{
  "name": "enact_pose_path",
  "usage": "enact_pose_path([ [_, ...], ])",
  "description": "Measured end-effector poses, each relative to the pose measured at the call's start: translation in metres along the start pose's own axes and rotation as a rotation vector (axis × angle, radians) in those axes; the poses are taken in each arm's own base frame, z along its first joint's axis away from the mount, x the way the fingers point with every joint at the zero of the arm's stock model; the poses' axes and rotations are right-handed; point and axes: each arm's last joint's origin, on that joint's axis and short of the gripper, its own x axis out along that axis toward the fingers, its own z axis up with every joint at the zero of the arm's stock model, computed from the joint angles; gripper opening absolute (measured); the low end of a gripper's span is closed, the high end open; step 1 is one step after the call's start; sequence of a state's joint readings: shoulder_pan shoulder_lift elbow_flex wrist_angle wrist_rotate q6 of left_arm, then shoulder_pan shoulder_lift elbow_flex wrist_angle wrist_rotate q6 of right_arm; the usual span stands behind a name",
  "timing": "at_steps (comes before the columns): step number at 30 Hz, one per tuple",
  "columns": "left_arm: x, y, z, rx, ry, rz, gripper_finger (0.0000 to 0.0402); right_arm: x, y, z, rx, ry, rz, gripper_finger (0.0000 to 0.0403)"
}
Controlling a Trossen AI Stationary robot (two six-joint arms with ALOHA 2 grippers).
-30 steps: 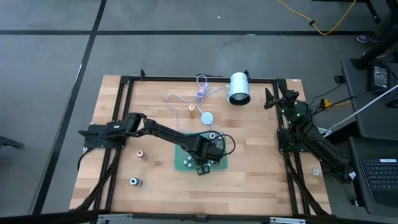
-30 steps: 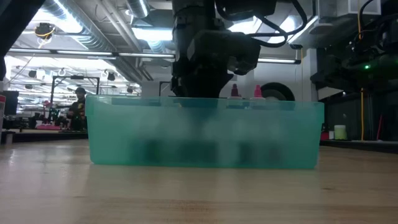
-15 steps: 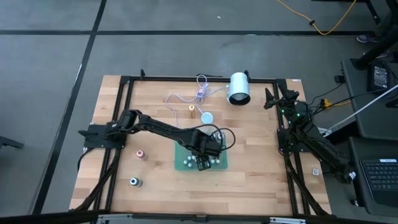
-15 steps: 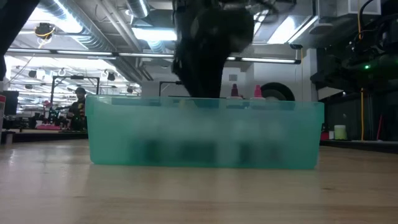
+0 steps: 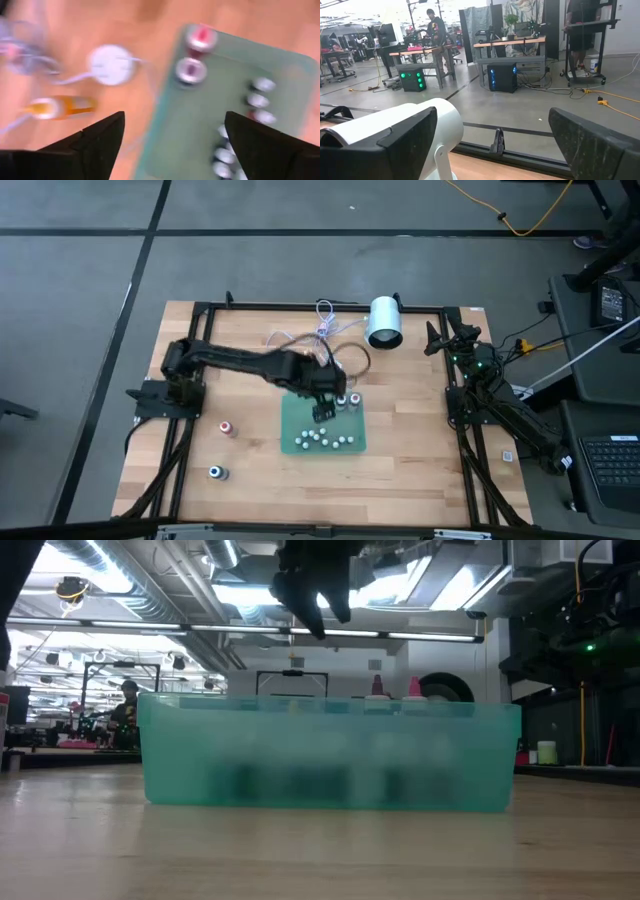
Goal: Pick & Place food coloring
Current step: Put the big yellow food coloring bottle into the bin
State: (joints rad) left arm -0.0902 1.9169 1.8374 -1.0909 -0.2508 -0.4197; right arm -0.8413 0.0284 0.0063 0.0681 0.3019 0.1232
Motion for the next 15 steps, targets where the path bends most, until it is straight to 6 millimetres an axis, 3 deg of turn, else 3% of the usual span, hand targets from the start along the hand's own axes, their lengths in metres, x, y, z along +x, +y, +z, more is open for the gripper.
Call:
enact_pose_path([
  [4, -0.002, 0.036, 0.010, -0.074, 0.004, 0.055, 0.0344, 0.000, 0.000, 0.000, 0.000, 0.000, 0.000, 0.0384],
  [15, 0.023, 0.128, 0.024, -0.298, 0.096, 0.168, 0.0345, 0.000, 0.000, 0.000, 0.000, 0.000, 0.000, 0.0384],
])
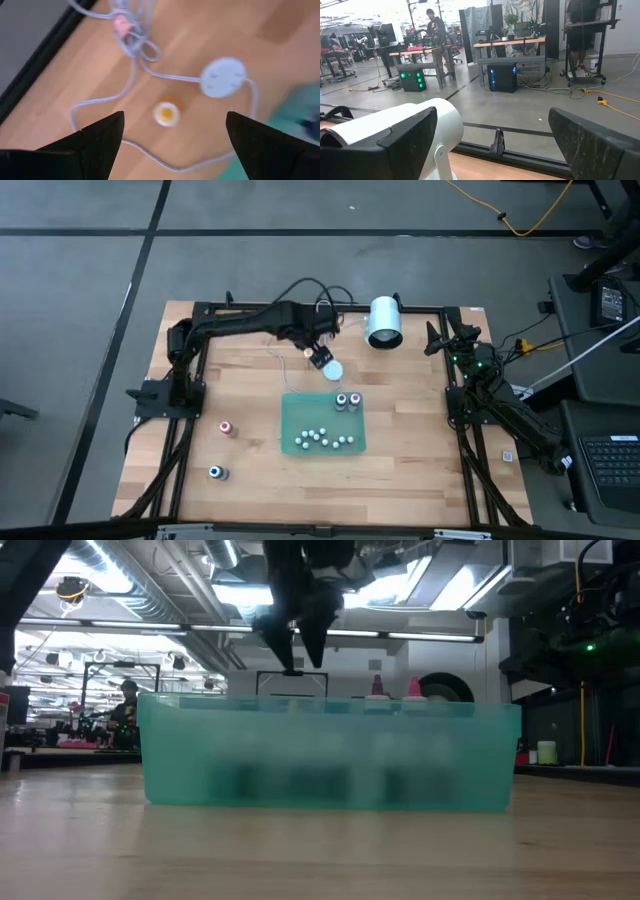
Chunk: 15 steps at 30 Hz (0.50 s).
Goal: Pick & Place food coloring
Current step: Put the big yellow food coloring bottle into the bin
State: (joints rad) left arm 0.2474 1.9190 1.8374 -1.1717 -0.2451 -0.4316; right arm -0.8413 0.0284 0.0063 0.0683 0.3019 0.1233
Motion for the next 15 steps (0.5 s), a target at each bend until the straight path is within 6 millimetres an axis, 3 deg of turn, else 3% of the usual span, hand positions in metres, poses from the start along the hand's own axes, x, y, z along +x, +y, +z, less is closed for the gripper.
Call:
enact_pose_path([
  [5, 0.025, 0.016, 0.008, -0.017, 0.036, 0.037, 0.0345, 0.000, 0.000, 0.000, 0.000, 0.000, 0.000, 0.0384],
  [15, 0.060, 0.011, -0.003, -0.038, 0.071, -0.014, 0.0345, 0.000, 0.000, 0.000, 0.000, 0.000, 0.000, 0.0384],
])
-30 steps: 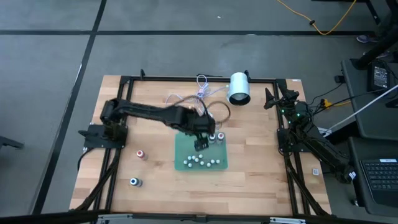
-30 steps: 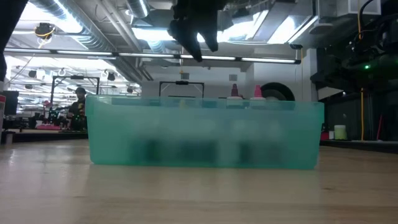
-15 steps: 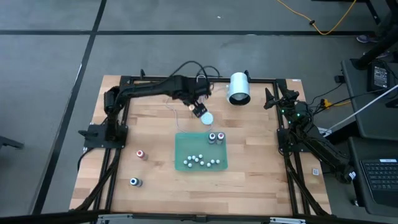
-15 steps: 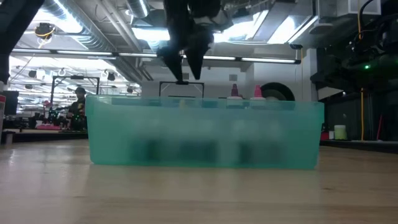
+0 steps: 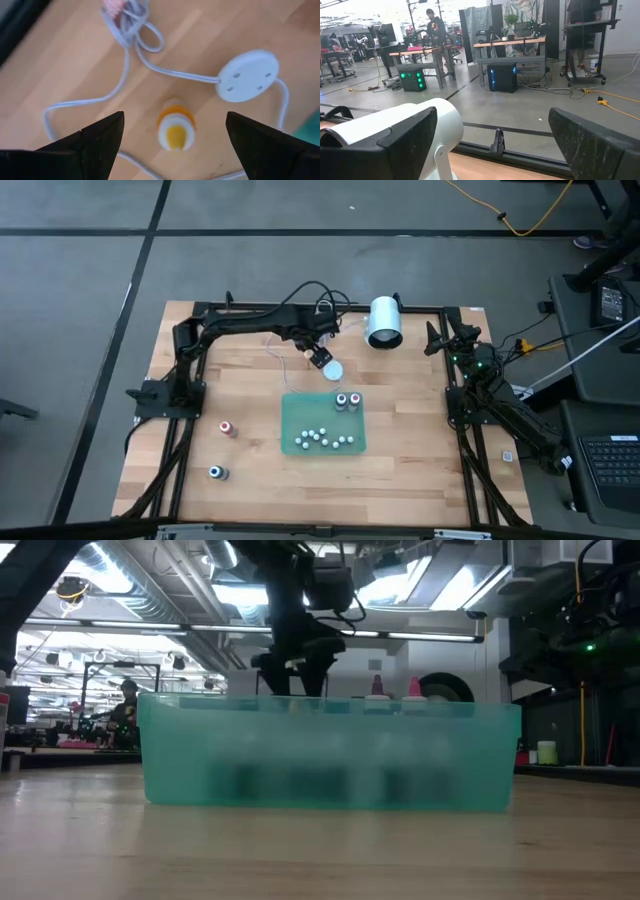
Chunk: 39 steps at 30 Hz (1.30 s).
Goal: Pick & Place food coloring
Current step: Put the big yellow food coloring bottle into the bin
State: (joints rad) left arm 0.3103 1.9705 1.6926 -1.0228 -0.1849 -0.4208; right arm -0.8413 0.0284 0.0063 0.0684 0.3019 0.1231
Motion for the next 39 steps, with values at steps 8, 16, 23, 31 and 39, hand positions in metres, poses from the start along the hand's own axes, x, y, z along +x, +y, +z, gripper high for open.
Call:
enact_pose_path([
  [8, 0.022, -0.003, -0.012, 0.005, 0.009, -0.003, 0.0345, 0.000, 0.000, 0.000, 0.000, 0.000, 0.000, 0.0384],
  [16, 0.027, -0.003, -0.014, 0.055, 0.009, -0.005, 0.0305, 0.000, 0.000, 0.000, 0.000, 0.000, 0.000, 0.0384],
  [23, 0.027, -0.003, -0.014, 0.047, 0.015, -0.025, 0.0206, 0.000, 0.000, 0.000, 0.000, 0.000, 0.000, 0.0384],
  [31, 0.023, -0.005, -0.016, 0.047, 0.020, -0.028, 0.0119, 0.000, 0.000, 0.000, 0.000, 0.000, 0.000, 0.0384],
  [39, -0.014, -0.014, -0.032, 0.089, 0.000, -0.025, 0.0119, 0.000, 0.000, 0.000, 0.000, 0.000, 0.000, 0.0384],
])
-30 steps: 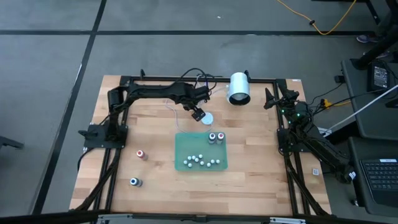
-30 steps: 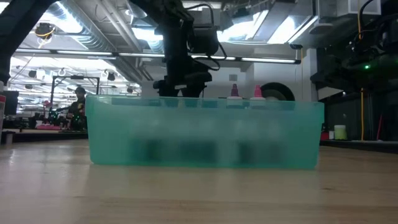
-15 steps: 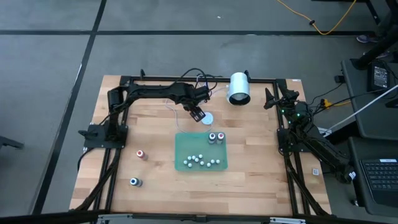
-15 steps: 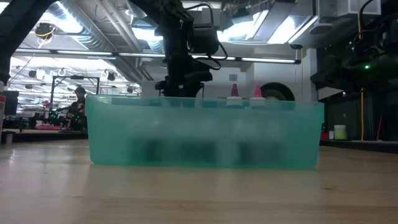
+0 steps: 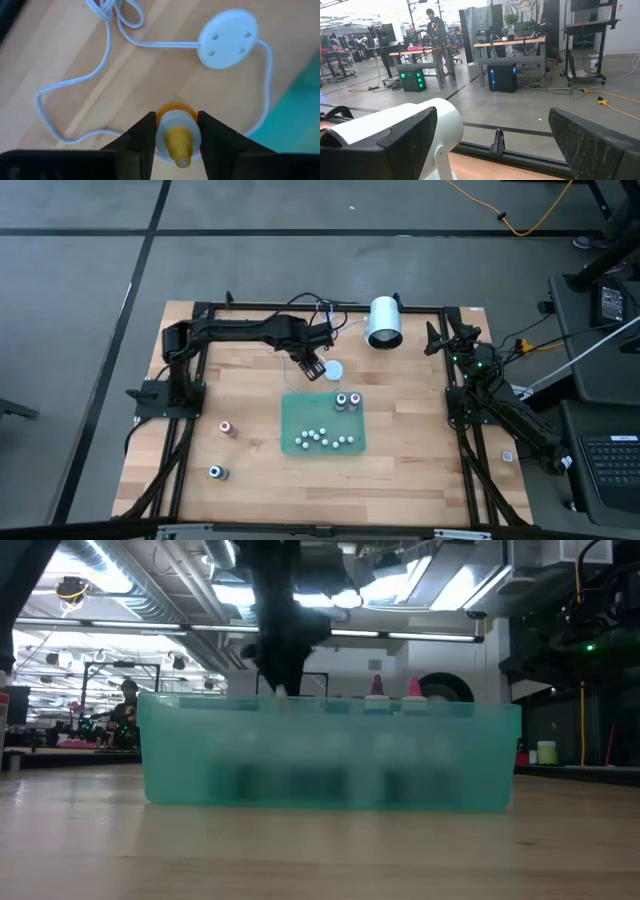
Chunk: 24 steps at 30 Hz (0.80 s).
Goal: Pick & Place food coloring
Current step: Put the big yellow food coloring bottle into the bin
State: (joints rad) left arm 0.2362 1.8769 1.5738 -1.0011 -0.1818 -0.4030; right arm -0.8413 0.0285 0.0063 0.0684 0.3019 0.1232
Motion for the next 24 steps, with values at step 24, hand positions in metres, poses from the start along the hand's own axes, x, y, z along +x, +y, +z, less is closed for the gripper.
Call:
enact_pose_path([
  [24, -0.067, -0.108, -0.086, 0.226, -0.097, -0.086, 0.0121, 0.000, 0.000, 0.000, 0.000, 0.001, 0.000, 0.0384],
])
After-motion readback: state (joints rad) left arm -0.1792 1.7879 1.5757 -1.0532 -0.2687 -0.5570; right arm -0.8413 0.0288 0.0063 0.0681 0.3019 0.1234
